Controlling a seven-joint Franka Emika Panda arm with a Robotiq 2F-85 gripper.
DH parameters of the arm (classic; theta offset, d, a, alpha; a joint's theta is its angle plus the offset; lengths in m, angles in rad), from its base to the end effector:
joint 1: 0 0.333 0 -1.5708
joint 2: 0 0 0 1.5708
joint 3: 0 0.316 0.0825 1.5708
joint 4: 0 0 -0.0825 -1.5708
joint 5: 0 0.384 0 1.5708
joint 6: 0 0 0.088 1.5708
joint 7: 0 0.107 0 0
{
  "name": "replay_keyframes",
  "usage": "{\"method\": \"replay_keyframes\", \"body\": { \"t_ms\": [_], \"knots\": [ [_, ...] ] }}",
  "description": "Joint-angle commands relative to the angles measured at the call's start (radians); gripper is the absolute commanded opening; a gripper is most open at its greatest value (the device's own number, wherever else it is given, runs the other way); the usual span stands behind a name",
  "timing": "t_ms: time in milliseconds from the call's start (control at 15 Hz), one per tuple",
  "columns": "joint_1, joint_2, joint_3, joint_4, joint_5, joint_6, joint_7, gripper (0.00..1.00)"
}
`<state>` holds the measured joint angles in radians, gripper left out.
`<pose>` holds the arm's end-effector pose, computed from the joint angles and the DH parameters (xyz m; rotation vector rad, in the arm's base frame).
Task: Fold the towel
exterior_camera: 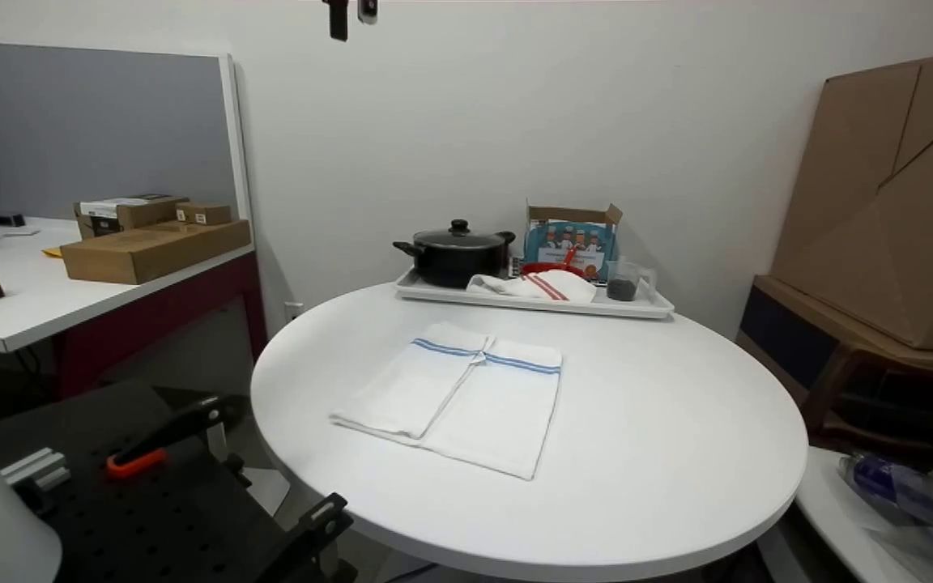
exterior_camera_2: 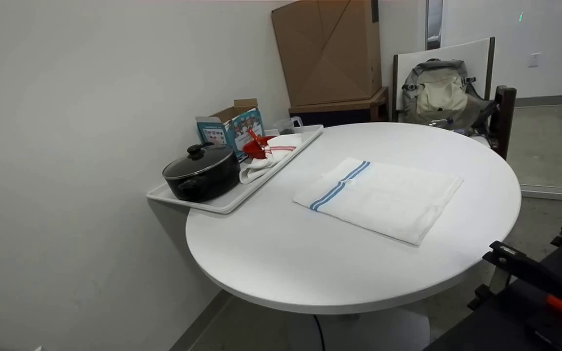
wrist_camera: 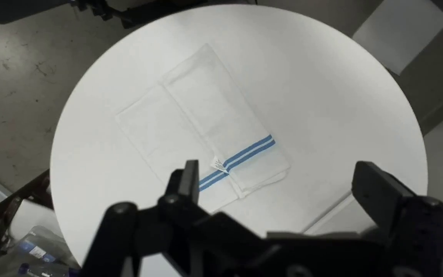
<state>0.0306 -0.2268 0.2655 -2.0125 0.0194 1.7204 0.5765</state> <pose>0.4603 0.1519 0.5415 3.0410 -0.4482 -0.0759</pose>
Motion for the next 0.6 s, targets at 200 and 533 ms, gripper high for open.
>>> {"method": "replay_keyframes", "body": {
  "t_ms": [200, 533],
  "knots": [
    [-0.043, 0.170, -0.178, -0.102, 0.191, 0.304, -0.012, 1.00],
    [-0.081, 0.350, -0.275, -0.065, 0.091, 0.306, 0.009, 1.00]
  ]
}}
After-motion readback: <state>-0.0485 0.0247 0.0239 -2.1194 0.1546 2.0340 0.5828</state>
